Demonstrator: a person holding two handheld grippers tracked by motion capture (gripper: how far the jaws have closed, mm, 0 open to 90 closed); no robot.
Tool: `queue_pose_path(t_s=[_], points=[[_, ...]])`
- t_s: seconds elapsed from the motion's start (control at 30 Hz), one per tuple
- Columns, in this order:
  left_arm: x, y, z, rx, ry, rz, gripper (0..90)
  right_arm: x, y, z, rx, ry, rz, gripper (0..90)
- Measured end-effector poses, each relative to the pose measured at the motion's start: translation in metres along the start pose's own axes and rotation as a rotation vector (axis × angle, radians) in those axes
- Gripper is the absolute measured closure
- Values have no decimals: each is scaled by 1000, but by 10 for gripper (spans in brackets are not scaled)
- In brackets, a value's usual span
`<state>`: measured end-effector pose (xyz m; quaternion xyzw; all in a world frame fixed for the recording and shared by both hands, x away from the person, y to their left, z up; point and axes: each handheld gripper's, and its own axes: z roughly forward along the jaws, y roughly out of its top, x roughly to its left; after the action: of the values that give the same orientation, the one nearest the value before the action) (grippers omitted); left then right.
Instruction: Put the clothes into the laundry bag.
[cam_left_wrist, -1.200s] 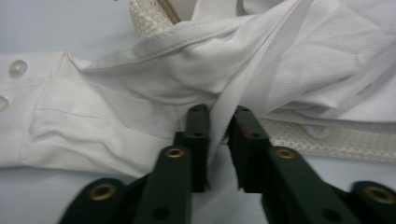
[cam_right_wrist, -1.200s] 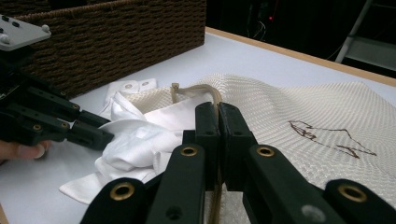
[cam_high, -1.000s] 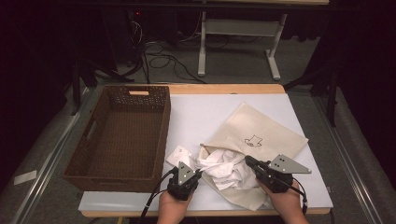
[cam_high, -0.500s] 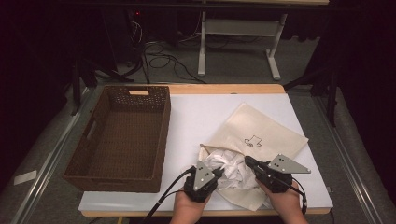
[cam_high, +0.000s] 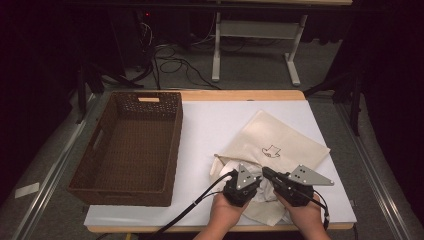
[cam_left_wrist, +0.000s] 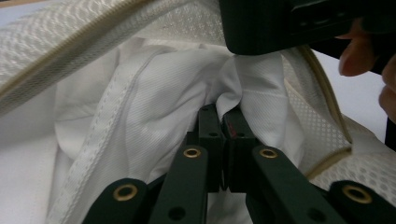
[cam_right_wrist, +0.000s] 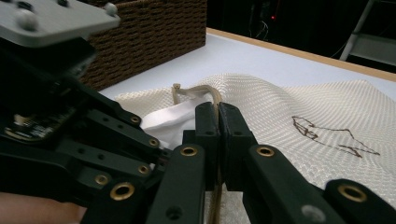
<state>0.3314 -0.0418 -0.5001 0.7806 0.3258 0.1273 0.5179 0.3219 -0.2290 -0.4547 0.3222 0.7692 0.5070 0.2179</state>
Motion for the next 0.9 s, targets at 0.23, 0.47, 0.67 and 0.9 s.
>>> queue_pose_path(t_s=[0.23,0.47,0.67,0.9], points=[[-6,-2,-18,-38,5,26,564,-1,-1,-1,-1,-2,0,891],[0,-13,-45,-63,44,-1,415,-1,-1,-1,0,-5,-1,891],[14,-22,-61,-60,123,-37,284,-1,-1,-1,-3,-8,-11,891],[25,-28,-62,-25,145,-64,239,-2,-1,-1,-2,-4,-2,891]])
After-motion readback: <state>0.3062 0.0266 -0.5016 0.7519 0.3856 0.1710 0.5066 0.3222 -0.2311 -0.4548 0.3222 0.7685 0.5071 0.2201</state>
